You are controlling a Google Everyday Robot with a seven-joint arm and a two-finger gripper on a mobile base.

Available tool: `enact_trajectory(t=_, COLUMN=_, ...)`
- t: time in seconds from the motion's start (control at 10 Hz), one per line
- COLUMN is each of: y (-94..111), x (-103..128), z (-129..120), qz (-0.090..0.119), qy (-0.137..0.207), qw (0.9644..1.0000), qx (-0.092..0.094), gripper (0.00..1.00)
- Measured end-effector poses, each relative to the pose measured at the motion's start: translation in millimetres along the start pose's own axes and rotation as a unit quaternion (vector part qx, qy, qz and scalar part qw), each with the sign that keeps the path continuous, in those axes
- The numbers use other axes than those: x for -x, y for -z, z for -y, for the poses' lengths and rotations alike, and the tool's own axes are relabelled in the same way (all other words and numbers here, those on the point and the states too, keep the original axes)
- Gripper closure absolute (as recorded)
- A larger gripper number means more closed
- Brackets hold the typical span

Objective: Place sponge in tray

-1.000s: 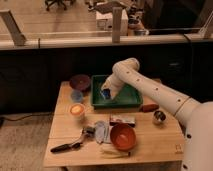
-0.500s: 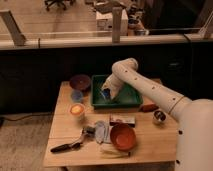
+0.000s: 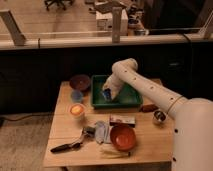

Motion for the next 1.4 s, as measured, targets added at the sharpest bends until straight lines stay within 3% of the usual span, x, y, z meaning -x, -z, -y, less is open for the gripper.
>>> enact_trajectory(t=0.5, y=1, x=-7, z=3, qz=-0.011, qy=-0.004, qw=0.9999, qx=0.002, gripper=0.33)
enact_trajectory(t=0.7, y=2, x=-8, z=1, qz=-0.013, qy=-0.004, qw=0.9999, qx=0.001, gripper=0.2)
enact_trajectory(t=1.4, y=8, x=-12, z=-1, qz=-0.005, qy=-0.012, qw=0.9997, qx=-0.019, gripper=0.2)
